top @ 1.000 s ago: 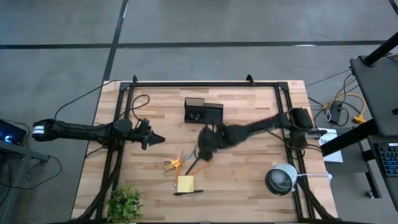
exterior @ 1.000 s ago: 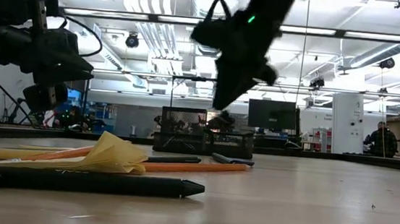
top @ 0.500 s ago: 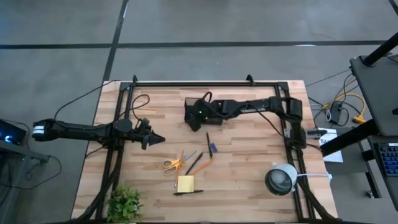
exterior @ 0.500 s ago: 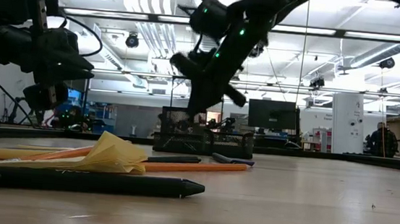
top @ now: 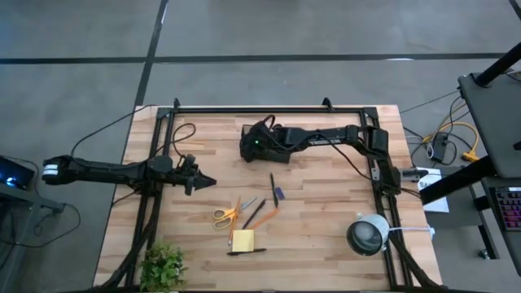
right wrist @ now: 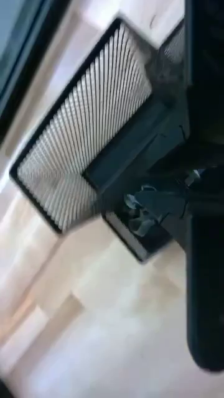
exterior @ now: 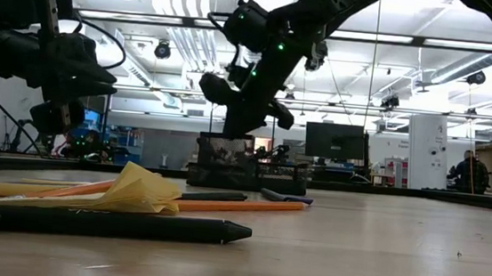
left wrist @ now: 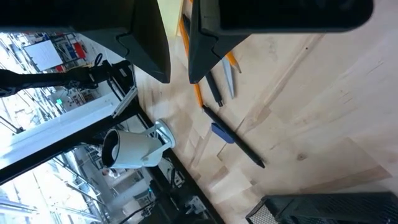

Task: Pick and place office supplies into organizer
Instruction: Put the black binder clip into the desk organizer, then put the blue eraser into the desk organizer

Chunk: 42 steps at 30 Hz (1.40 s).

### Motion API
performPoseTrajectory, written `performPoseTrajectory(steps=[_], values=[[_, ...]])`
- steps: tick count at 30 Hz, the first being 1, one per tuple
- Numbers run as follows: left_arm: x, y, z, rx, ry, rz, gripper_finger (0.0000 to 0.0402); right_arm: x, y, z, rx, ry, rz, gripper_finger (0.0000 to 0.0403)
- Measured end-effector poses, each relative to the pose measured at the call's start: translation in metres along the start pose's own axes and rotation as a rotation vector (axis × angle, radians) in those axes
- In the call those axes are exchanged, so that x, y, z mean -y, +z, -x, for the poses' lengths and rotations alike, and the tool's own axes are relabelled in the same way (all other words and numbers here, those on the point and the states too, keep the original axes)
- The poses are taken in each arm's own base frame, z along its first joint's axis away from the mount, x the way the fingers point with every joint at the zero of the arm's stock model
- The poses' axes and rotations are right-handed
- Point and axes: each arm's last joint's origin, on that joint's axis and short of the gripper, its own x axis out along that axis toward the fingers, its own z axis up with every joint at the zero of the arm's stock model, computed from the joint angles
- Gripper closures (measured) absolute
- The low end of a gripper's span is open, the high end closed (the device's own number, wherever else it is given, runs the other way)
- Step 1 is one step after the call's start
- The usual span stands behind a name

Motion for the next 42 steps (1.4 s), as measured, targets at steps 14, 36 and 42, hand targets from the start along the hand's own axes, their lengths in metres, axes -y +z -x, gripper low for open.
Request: performPoseTrajectory(steps=[14, 36, 42], values=[[0.000, 0.000, 0.000, 0.003, 0.003, 0.000, 0.0359, -0.016, -0.048, 0.049, -0.471, 0.306, 0.798, 0.0236], [-0.002, -0.001, -0.002, -0.013, 0.023, 0.003, 0.0359, -0.022, -0.073, 0.053, -0.591, -0.017, -0.179, 0.0239], [-0.002, -0.001, -0.002, -0.010, 0.019, 0.003, 0.0359, -0.035, -0.107, 0.072, -0.672, -0.056, 0.038, 0.0243]])
